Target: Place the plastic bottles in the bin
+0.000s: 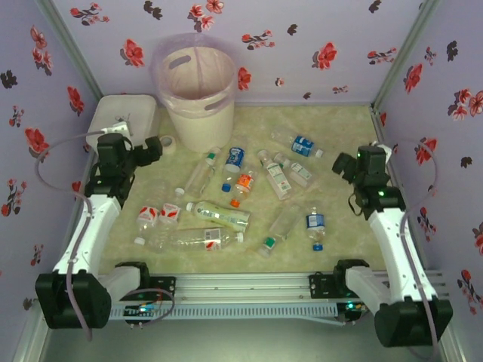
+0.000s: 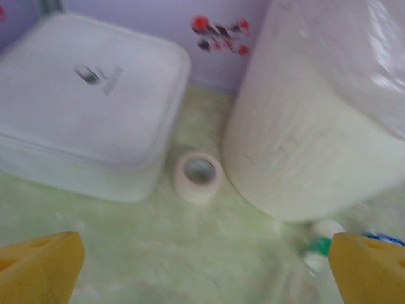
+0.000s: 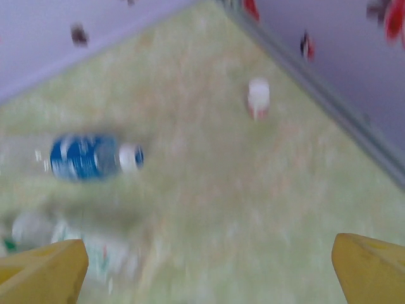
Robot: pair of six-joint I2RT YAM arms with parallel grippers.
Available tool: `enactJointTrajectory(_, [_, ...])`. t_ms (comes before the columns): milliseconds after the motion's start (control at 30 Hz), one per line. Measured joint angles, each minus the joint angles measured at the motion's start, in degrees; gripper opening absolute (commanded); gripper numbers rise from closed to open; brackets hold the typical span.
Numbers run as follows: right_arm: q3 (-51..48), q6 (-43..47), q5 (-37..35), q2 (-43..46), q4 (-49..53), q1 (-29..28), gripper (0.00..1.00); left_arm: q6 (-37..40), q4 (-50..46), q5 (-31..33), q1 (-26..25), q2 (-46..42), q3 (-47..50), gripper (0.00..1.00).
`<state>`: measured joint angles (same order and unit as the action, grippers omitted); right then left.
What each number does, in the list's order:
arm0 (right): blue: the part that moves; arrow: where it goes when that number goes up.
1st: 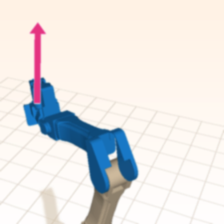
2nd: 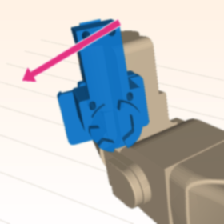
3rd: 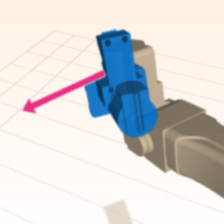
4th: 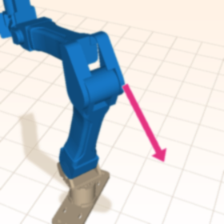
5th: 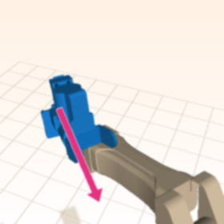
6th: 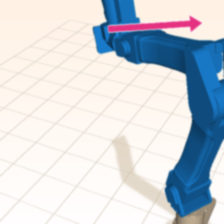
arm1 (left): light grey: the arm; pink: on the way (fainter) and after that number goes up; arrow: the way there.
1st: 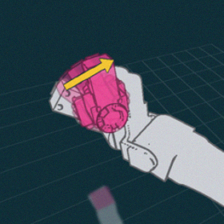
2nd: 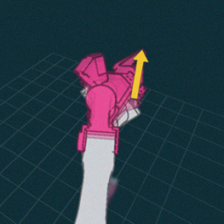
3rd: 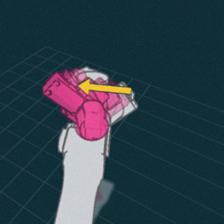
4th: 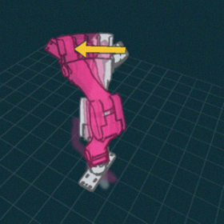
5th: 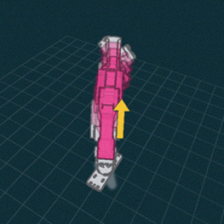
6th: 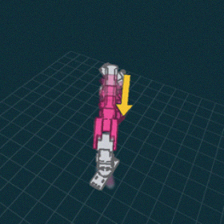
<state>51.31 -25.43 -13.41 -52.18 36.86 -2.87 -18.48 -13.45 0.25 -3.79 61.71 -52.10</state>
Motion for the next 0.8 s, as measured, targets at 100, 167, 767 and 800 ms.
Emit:
enactJointTrajectory(100, [0.1, -4.0, 4.9, 3.7, 14.0, -1.9, 0.99, -3.2, -6.9, -2.5, -2.8, -1.8, -0.7, 1.0])
enactJointTrajectory(167, [-0.5, -7.0, 8.8, 5.1, 20.3, -4.9, 0.99, -5.9, -10.2, -4.2, -4.4, -3.2, -0.5, 1.0])
enactJointTrajectory(767, [-11.3, -13.2, 16.4, -11.1, 20.3, -19.8, 0.84, -17.3, -12.7, -8.1, -7.3, -4.5, 1.0, 1.0])
enactJointTrajectory(800, [-11.4, -13.2, 16.2, -11.9, 20.0, -19.8, 0.82, -17.7, -12.5, -8.1, -7.3, -4.5, 1.1, 0.99])
